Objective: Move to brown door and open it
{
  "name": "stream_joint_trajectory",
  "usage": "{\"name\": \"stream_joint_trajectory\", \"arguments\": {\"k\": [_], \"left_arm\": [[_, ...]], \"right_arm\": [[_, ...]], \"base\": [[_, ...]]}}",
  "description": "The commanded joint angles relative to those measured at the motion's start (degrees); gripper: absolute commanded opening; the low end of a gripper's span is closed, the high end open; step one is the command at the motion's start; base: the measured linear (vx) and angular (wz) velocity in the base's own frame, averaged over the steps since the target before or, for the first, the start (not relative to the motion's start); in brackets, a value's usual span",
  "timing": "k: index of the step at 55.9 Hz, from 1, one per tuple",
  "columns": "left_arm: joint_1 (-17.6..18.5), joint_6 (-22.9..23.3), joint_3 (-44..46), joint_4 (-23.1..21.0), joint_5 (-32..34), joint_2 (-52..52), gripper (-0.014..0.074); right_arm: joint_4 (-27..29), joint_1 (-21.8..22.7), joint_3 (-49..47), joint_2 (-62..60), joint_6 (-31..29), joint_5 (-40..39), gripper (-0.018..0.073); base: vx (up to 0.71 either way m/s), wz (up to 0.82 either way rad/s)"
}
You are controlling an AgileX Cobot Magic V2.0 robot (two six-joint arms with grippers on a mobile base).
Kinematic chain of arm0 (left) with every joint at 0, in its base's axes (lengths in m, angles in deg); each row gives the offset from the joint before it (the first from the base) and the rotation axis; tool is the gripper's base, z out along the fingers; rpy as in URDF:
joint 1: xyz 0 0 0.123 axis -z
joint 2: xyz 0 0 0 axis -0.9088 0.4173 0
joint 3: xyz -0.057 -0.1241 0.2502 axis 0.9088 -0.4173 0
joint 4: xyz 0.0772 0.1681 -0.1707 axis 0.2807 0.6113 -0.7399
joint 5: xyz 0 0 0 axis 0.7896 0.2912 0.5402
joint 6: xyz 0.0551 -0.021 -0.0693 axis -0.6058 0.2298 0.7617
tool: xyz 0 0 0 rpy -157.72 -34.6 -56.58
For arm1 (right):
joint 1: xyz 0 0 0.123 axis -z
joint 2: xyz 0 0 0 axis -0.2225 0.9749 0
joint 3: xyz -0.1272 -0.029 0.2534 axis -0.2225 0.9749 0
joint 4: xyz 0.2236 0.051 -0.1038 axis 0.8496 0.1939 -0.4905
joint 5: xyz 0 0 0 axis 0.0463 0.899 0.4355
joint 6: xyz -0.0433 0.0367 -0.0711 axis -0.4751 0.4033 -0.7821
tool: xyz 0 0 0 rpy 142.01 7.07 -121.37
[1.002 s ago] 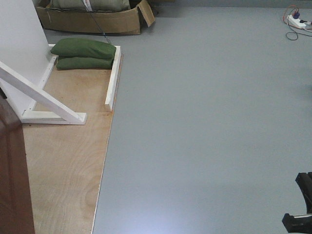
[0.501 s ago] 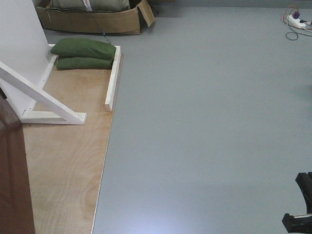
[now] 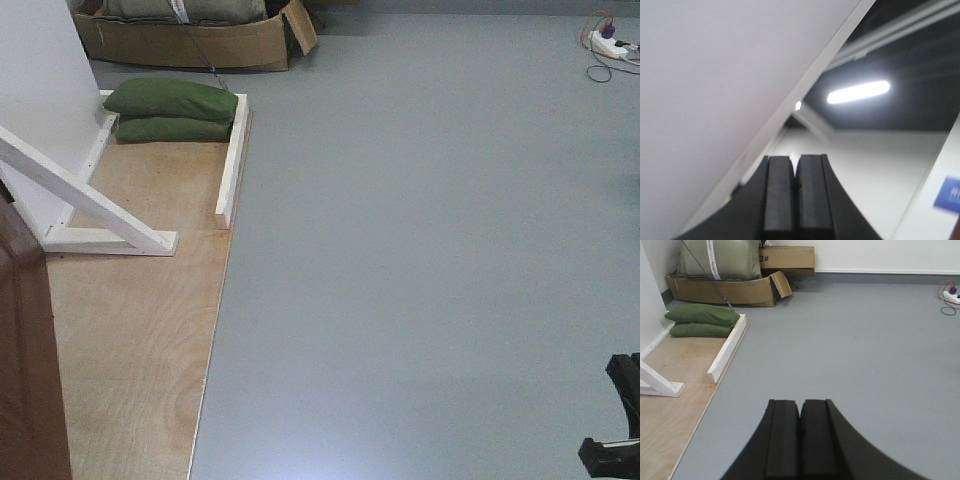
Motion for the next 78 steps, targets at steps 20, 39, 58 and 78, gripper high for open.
{"name": "stream_joint_trajectory", "arguments": {"k": [20, 39, 58, 78], "left_arm": [[0.02, -0.92, 9.45, -16.66, 7.04, 15.03, -0.0003], [0.02, -1.60, 12.54, -19.14, 3.03, 20.66, -0.0003], [0.02, -1.55, 12.54, -19.19, -8.87, 20.66, -0.0003], [0.02, -1.44, 12.54, -19.19, -19.51, 20.66, -0.0003]], "right_arm": [[-0.19, 0.09, 0.19, -0.32, -0.49, -4.47, 0.0000], [-0.19, 0.09, 0.19, -0.32, -0.49, -4.63, 0.0000], [-0.19, 0.09, 0.19, -0.32, -0.49, -4.63, 0.0000], [-0.19, 0.09, 0.19, -0.32, -0.49, -4.63, 0.0000]], "base": [[0.00, 0.00], [0.00, 0.00], [0.00, 0.00], [0.00, 0.00]]}}
